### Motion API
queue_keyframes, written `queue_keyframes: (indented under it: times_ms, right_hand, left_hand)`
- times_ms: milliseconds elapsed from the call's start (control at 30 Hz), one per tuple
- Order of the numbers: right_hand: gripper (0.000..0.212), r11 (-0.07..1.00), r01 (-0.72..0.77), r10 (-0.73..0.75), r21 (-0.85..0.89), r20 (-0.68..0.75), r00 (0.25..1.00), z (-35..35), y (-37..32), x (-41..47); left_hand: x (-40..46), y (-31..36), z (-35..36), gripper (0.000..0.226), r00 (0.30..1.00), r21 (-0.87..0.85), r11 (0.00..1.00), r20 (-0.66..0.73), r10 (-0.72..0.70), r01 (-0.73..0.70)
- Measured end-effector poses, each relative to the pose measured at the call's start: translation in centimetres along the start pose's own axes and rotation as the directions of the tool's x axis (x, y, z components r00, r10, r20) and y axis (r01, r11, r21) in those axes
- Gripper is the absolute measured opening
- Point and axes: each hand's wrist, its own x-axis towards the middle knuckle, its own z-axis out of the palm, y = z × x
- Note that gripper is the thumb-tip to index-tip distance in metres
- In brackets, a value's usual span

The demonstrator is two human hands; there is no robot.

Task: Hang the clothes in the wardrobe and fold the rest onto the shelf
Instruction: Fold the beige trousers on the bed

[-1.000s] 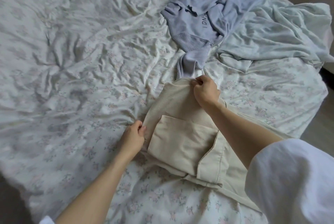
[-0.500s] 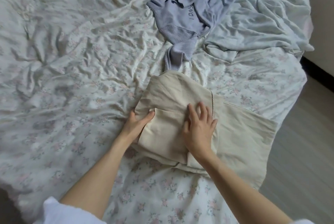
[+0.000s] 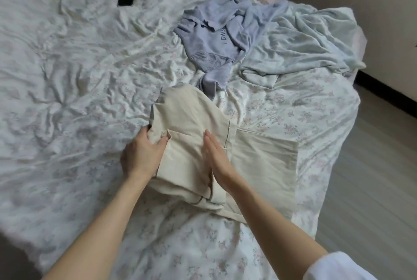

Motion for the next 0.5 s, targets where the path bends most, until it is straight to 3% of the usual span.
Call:
queue_keyframes:
  times_ms: [67, 133, 233, 333, 433, 500]
  right_hand:
    - [0.034, 0.965, -0.075, 0.055, 0.253, 0.085, 0.995, -0.3, -0.9, 0.0]
    - [0.027, 0.926, -0.092, 0.058, 0.367, 0.102, 0.993, -2.0, -1.1, -0.1]
    - [0.051, 0.907, -0.116, 0.086, 0.404, 0.091, 0.992, -6.0, -0.2, -0.8]
    - [0.061, 0.841, -0.056, 0.068, 0.538, -0.003, 0.998, -11.0, 1.2, -3.1]
    - [0.056, 0.796, 0.027, 0.053, 0.605, -0.114, 0.992, -15.6, 3.2, -5.8]
    - [0.058, 0.796, 0.036, 0.105, 0.604, -0.196, 0.975, -18.7, 5.4, -7.5]
  left_hand:
    - [-0.4, 1.3, -1.4, 0.044, 0.995, 0.083, 0.994, -0.054, 0.081, -0.076]
    - [-1.4, 3.3, -1.9, 0.044, 0.982, 0.125, 0.976, -0.042, 0.184, -0.177]
    - [-3.3, 7.0, -1.1, 0.052, 0.915, 0.082, 0.925, 0.199, 0.350, -0.372]
    - [-6.2, 10.8, 0.6, 0.068, 0.682, -0.150, 0.860, 0.550, 0.482, -0.488]
    - [-9.7, 12.4, 4.1, 0.065, 0.433, -0.234, 0.803, 0.742, 0.512, -0.549]
    - [-12.3, 12.4, 7.0, 0.066, 0.321, -0.210, 0.774, 0.822, 0.471, -0.598]
